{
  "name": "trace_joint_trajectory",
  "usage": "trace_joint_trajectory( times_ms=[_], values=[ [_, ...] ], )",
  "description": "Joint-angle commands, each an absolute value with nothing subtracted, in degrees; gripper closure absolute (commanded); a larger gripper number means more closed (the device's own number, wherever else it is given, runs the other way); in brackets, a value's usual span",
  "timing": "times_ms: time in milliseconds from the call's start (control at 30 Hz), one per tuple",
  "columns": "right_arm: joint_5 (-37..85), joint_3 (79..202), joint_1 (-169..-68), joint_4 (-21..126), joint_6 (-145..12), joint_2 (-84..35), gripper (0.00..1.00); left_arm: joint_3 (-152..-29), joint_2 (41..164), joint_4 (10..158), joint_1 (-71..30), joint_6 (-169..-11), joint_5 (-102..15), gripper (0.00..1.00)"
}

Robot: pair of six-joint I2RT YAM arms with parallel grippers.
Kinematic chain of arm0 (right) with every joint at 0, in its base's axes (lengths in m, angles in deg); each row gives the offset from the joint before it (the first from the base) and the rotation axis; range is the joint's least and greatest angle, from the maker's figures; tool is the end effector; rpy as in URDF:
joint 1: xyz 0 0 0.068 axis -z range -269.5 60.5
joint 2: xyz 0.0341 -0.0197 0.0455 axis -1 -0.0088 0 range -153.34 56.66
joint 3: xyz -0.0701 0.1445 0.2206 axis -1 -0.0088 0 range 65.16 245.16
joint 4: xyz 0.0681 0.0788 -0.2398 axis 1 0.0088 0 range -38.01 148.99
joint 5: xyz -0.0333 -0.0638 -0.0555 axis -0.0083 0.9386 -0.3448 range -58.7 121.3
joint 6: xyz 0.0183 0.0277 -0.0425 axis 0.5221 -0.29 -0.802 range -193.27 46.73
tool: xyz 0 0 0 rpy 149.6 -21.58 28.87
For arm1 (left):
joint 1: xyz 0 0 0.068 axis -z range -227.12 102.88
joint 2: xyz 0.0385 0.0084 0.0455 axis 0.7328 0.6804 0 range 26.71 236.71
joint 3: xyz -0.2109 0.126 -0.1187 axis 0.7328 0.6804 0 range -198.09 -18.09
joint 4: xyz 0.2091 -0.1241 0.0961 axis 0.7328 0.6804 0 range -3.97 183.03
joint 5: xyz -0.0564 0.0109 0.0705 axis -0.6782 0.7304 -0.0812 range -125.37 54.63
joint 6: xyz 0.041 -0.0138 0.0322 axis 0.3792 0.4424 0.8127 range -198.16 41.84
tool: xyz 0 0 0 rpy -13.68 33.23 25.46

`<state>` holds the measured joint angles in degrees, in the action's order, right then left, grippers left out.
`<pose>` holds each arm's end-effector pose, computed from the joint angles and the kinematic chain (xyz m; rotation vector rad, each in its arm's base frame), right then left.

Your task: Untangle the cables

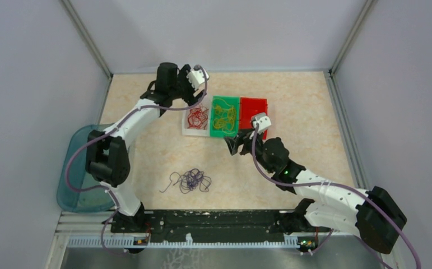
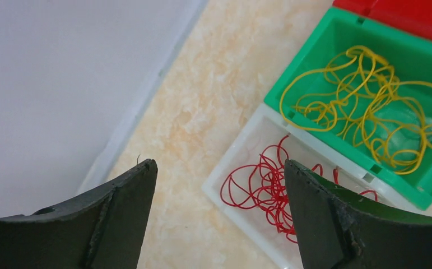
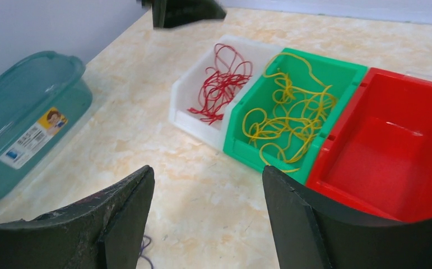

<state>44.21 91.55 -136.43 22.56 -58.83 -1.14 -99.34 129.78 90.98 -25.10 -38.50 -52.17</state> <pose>0.1616 0.1614 0.2567 -0.2856 1.6181 0.6463 0.3911 -0.1693 0.2867 1.1872 1.6317 -0.1034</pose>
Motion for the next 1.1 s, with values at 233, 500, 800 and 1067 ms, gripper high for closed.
trace_joint_trajectory(
  times_ms=[233, 500, 800, 1067],
  values=[
    [18.57, 97.63, -137.81, 24.44, -58.07, -12.18, 0.28, -101.47, 114.35, 109.87, -28.85, -43.1, -67.92, 0.06],
    [13.65, 101.03, -144.67, 21.11, -58.71, -28.33, 0.32, -87.79, 100.37, 119.76, -37.7, -40.02, -78.55, 0.01],
    [10.42, 105.35, -147.24, 16.38, -55.51, -40.55, 0.44, -72.56, 88.7, 125.07, -42.9, -32.53, -81.07, 0.0],
    [14.47, 104.0, -142.37, 10.66, -49.02, -37.52, 1.0, -68.29, 87.92, 129.03, -43.28, -25.25, -84.36, 0.07]
  ],
)
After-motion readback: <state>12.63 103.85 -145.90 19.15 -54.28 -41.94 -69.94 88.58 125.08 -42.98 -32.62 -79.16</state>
